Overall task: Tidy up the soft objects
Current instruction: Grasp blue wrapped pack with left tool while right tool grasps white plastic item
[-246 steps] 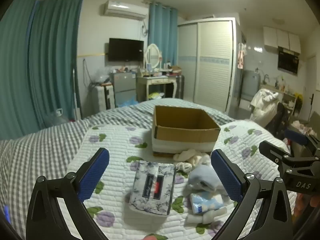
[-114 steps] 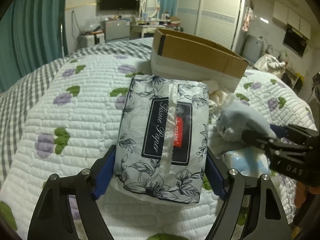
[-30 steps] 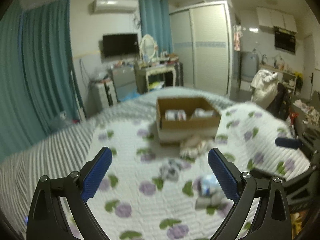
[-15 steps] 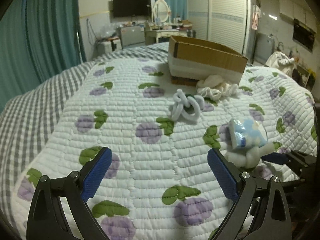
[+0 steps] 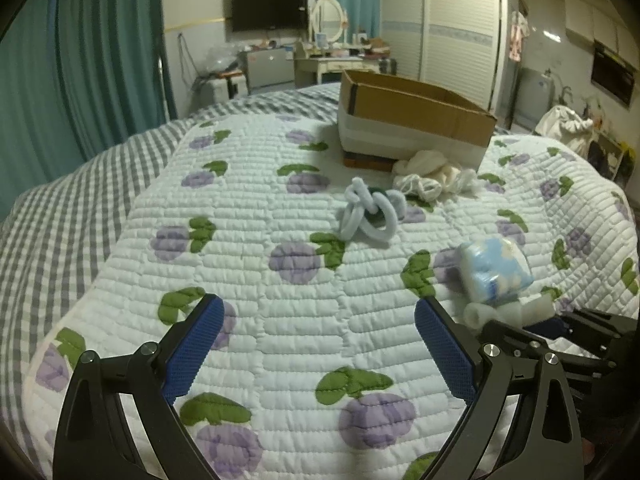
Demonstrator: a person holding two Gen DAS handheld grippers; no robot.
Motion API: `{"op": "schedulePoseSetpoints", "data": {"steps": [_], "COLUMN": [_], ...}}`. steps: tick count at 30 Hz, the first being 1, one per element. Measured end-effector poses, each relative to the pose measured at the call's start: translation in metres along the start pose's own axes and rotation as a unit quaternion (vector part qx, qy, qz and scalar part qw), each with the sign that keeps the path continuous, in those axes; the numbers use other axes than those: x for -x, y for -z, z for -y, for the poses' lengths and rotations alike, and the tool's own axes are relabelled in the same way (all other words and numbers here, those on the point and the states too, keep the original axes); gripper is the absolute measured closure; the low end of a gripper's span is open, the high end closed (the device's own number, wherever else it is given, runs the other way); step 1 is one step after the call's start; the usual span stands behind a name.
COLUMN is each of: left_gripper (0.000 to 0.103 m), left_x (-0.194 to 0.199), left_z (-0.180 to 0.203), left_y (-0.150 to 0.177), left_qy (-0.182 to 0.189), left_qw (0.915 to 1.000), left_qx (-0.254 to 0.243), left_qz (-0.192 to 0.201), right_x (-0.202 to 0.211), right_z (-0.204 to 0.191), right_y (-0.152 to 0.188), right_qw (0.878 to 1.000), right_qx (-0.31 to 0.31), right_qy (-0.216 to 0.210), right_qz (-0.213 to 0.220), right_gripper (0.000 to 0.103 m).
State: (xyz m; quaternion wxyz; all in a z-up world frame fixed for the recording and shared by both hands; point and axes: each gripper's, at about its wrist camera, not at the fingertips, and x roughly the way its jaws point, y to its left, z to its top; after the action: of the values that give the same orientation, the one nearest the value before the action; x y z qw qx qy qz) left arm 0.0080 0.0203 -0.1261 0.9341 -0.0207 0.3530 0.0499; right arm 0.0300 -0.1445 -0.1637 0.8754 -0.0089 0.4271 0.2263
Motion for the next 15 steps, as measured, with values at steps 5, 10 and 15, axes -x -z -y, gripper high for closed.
{"op": "schedulePoseSetpoints", "data": {"steps": [5,10,15], "left_gripper": [0.005,0.005,0.006], "left_x": [0.01,0.012,0.004], "left_z": [0.01,0.029,0.066], "left_y": [0.002,0.003,0.0], "left_qy": [-0.008,0.004,0.025], "left_qw": [1.0,0.9999,0.9994], "left_qx": [0.001,0.011,0.004], "left_qz": [-0.001,-0.011,-0.023], "right_x": [0.019,0.051,0.069], "right_z": [0.002,0.014,0.05], "right_y": [0.006,0.008,-0.006], "right_qw": [1.0,0.999,0.998], "right_qx": [0.01,0.017,0.0], "right_qy": [-0.014,-0.008,0.036], "right_qz": [0.007,0.032,0.06], "right_gripper": [0.072,0.072,0.072]}}
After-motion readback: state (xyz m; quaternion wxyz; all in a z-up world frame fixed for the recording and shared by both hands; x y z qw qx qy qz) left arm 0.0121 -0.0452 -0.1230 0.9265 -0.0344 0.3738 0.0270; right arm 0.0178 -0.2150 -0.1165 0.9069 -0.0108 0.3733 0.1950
